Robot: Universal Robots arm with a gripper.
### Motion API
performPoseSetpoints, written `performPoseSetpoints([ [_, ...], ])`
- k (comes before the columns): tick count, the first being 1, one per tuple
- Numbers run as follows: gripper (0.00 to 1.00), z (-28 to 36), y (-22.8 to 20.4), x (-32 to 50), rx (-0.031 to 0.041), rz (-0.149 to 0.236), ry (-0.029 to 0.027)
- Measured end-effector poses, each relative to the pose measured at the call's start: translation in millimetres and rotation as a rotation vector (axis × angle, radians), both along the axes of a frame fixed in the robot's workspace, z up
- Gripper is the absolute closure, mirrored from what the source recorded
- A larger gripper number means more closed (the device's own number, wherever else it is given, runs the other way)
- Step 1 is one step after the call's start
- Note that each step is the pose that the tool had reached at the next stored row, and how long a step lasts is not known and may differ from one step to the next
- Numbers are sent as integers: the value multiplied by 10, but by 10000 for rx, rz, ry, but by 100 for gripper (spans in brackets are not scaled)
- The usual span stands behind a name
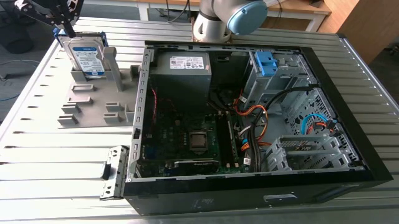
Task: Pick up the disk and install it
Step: 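Pick up the disk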
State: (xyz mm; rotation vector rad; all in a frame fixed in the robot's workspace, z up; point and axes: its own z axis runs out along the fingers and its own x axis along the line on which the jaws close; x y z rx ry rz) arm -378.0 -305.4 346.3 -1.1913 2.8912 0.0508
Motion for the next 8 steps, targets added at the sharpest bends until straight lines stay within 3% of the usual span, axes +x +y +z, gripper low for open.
performPoseSetpoints([
  [8,89,0,0,0,-1,219,1],
])
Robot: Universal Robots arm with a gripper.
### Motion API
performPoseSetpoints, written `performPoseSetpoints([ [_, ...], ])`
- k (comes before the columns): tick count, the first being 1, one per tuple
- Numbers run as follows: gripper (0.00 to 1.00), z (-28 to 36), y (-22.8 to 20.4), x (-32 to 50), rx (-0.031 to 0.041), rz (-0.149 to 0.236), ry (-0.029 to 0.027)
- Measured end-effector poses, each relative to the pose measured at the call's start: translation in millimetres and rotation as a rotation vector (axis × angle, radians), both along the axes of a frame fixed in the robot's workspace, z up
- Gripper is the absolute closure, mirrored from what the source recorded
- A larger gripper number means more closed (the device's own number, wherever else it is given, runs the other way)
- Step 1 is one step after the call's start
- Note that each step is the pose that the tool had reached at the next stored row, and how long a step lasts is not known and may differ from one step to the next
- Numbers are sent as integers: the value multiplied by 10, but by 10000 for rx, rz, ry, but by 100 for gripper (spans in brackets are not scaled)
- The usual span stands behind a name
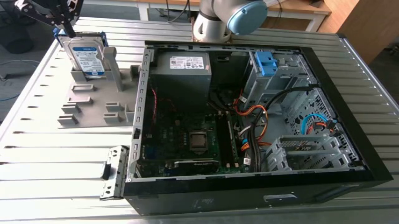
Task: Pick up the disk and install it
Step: 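Pick up the disk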
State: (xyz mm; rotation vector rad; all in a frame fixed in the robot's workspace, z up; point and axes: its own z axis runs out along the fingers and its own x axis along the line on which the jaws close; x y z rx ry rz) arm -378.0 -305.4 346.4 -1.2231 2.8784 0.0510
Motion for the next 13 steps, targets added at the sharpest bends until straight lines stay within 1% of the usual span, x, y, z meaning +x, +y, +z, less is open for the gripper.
performPoseSetpoints([
  [13,89,0,0,0,-23,454,0],
])
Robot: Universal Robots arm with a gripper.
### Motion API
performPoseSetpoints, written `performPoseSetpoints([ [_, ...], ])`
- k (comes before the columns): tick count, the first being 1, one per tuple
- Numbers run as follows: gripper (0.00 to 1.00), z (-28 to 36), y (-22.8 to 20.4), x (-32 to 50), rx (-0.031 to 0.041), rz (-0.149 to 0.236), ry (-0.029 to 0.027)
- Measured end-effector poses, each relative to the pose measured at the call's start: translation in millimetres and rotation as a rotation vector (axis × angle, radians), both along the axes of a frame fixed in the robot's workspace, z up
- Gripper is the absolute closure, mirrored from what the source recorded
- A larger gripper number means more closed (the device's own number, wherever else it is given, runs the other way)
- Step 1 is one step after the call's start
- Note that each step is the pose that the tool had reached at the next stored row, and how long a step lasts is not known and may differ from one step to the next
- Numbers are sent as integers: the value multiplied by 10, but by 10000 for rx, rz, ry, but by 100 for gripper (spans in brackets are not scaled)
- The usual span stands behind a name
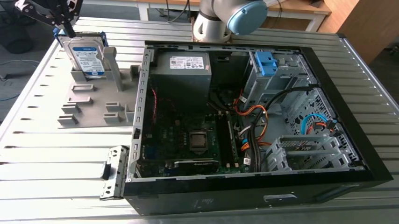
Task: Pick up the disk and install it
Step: 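Pick up the disk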
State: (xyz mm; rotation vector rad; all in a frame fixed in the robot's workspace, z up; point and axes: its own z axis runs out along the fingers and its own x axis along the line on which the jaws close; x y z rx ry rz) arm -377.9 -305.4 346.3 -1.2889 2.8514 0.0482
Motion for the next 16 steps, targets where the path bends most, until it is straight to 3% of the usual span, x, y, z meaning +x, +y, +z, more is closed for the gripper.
performPoseSetpoints([
  [16,89,0,0,0,-26,532,1],
])
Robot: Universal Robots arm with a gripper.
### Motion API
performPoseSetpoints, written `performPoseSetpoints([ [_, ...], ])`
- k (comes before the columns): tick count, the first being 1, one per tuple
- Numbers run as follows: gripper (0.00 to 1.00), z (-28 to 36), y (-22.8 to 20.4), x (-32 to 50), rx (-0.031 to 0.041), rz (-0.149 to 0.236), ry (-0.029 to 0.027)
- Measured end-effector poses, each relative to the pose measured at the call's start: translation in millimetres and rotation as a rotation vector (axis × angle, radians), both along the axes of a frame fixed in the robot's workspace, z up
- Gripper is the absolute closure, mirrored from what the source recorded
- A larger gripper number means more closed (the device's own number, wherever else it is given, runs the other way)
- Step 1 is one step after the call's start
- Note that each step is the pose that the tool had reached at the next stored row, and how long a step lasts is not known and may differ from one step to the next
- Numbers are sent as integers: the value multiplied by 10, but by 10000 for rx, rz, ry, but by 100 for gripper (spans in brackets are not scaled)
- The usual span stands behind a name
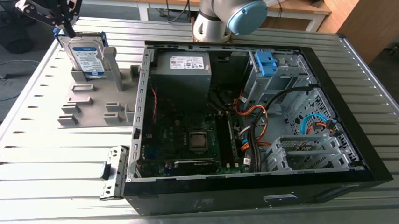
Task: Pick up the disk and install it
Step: 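Pick up the disk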
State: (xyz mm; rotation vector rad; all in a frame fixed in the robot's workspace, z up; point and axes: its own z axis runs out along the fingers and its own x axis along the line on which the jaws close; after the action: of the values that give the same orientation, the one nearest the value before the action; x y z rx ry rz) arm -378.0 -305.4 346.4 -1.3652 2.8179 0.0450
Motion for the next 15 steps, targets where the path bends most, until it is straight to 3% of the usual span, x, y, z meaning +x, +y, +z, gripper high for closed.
performPoseSetpoints([
  [15,89,0,0,0,-25,461,0],
])
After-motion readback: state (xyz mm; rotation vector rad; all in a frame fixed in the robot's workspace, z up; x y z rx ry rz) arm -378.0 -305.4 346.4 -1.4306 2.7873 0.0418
